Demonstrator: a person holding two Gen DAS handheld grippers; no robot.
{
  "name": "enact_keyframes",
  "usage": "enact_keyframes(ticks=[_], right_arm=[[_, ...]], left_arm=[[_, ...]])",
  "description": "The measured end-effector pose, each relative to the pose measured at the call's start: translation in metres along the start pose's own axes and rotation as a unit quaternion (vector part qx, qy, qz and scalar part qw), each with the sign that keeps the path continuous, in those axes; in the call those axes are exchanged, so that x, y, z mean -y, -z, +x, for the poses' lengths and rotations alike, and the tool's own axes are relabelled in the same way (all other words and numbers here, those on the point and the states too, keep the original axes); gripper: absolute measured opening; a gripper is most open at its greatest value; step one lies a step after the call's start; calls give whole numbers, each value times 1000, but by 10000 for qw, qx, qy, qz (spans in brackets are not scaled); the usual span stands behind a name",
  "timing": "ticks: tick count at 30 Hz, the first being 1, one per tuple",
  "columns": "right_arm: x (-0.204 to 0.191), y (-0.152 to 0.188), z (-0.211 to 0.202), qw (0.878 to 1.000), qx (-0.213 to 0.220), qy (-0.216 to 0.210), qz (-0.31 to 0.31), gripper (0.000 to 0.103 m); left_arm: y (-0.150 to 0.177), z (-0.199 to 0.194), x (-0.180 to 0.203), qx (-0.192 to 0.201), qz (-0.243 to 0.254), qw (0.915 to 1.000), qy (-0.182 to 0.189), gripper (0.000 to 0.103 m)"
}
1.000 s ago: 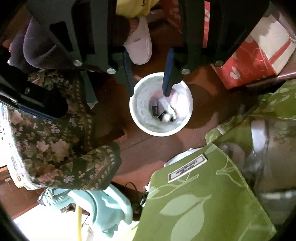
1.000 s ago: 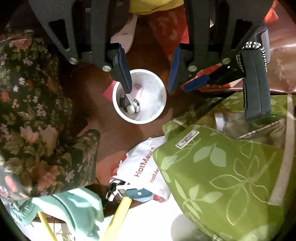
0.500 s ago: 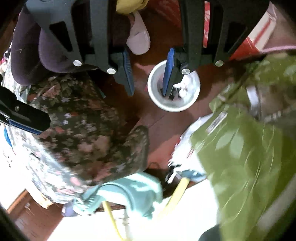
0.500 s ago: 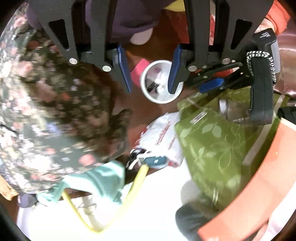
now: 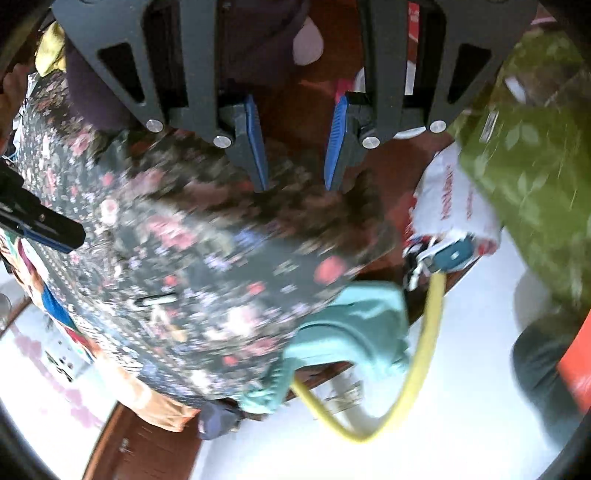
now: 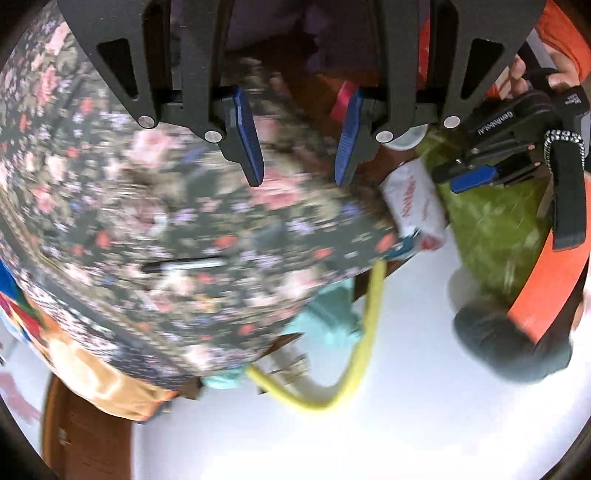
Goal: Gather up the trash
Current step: 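Move both open tools back to the items on the bed, then grasp the white earphones with the right tool while the left grasps the black Sharpie marker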
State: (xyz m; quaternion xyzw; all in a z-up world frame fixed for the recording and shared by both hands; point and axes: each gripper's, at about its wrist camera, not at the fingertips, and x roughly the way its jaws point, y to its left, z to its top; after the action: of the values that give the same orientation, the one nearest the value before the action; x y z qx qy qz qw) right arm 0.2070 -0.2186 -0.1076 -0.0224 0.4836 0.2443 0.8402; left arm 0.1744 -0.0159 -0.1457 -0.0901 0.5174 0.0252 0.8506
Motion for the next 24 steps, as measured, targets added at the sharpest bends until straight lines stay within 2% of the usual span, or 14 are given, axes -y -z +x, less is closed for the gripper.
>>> enact_keyframes(ticks=[3,5,7,10,13,20,24], right_arm=[[33,-1,-7,9997,35,98,199,37],[51,-1,-9,9994,51,184,287,43],[71,1,-14,9986,171,350,357,65],[93,-1,-11,9971,272,581,417,79],[110,-5,2,9967,149,603,531,80],[141,-15,53,9939,-263,251,1041,80],[154,-15,76,9907,-339,163,1310,80]], left_arm=[[-19,8,29,-9,137,9998,165,44],[-29,12,45,14,169,9995,252,52],[-39,16,59,27,219,9990,382,52],[-54,25,79,50,294,9980,556,54],[-66,36,98,13,469,9970,616,54],[-88,70,127,-142,848,9934,752,54],[-103,93,143,-235,1102,9905,790,54]])
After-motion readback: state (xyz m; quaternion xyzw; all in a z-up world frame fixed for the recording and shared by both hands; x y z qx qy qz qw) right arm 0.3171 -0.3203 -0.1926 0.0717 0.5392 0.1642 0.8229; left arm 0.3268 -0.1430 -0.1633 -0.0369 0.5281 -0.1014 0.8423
